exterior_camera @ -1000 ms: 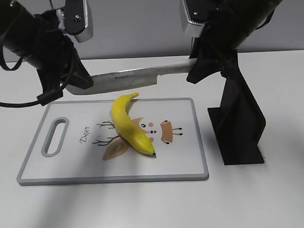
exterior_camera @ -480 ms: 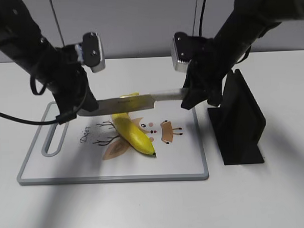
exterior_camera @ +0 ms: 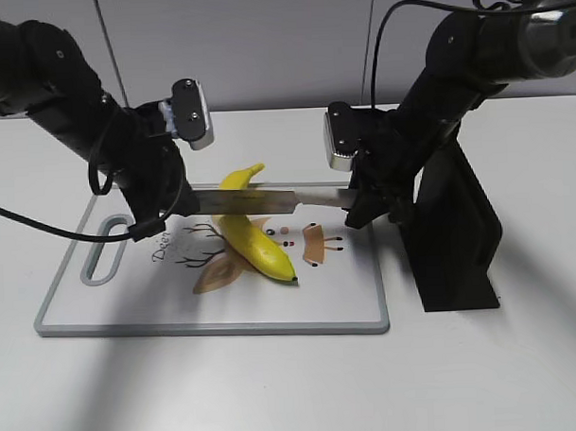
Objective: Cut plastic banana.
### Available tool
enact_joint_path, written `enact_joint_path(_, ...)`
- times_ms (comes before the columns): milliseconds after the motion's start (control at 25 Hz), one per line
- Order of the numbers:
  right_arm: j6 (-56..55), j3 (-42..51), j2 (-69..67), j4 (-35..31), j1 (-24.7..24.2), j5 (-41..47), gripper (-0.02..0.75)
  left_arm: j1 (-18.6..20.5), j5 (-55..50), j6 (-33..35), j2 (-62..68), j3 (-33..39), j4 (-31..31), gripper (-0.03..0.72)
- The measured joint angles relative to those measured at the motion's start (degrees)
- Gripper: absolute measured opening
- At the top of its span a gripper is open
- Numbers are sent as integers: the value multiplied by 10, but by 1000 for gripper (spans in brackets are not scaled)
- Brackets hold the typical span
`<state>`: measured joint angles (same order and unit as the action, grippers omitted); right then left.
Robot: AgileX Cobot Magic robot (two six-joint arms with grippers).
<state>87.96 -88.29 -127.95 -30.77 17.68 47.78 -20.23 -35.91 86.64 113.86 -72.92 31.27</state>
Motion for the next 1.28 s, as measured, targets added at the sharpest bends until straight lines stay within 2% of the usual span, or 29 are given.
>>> enact_joint_path(560,0,0,31,4,3,0,187,0,-2,-4,-7,7,1,-2)
enact_joint_path(1160,-28,5,143,11,5,41,186,-2,-34,-7,-111,16,-3,-4)
enact_joint_path(1280,-39,5,159,14,5,64,186,-3,-48,-7,-125,16,1,20)
